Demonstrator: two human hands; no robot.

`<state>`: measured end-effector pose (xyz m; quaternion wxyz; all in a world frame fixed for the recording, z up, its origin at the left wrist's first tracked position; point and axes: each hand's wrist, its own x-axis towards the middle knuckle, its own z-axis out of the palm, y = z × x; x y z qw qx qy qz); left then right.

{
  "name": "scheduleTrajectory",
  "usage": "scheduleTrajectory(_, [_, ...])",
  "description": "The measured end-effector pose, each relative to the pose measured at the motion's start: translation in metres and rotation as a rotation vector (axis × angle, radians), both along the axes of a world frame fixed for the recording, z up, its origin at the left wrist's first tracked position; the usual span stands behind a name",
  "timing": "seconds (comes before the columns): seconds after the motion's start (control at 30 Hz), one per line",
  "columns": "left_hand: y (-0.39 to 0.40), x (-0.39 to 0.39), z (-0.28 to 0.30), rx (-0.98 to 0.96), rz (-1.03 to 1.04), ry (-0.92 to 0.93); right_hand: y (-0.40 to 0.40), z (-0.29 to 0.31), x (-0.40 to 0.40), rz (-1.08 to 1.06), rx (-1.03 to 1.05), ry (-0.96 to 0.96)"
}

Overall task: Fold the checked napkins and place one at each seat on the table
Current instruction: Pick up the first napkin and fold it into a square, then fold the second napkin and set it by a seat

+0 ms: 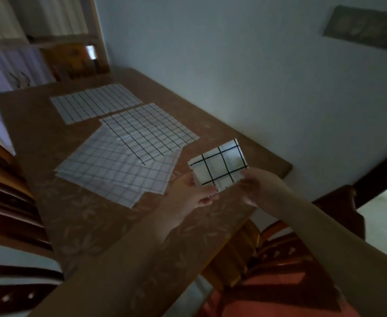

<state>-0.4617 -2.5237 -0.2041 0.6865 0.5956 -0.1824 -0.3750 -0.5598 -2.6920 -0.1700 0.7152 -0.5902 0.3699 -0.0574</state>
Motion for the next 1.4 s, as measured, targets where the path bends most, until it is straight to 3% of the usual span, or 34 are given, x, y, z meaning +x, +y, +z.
scheduleTrajectory(0.17, [-0.039,-0.012,-0.033,0.105,0.046,0.098,-0.035,-0.043,0.001,0.031,0.010,0.029])
scheduleTrajectory(0.37, [-0.085,-0.004,-0.071,0.308,0.122,0.228,-0.102,-0.086,0.015,0.118,-0.161,0.207])
scheduleTrajectory(0.53, [-0.131,-0.012,-0.115,0.337,0.243,0.437,-0.118,-0.131,0.009,0.288,-0.012,0.361])
scheduleTrajectory(0.67, [-0.157,-0.022,-0.158,0.394,0.351,0.513,-0.135,-0.167,0.006,0.302,-0.079,0.377])
scheduleTrajectory(0.9, [-0.170,-0.025,-0.188,0.528,0.277,0.247,-0.146,-0.198,0.025,0.359,-0.501,0.406])
scheduleTrajectory(1.03, [-0.153,-0.015,-0.181,0.515,0.222,0.185,-0.146,-0.200,0.025,0.390,-0.540,0.428])
scheduleTrajectory(1.13, [-0.128,0.000,-0.166,0.543,0.230,0.092,-0.142,-0.189,0.023,0.368,-0.555,0.457])
scheduleTrajectory(1.23, [-0.089,0.021,-0.142,0.620,0.211,-0.065,-0.131,-0.168,0.020,0.379,-0.722,0.490])
scheduleTrajectory(1.4, [-0.013,0.067,-0.093,0.698,0.196,-0.357,-0.088,-0.126,0.034,0.450,-0.824,0.413])
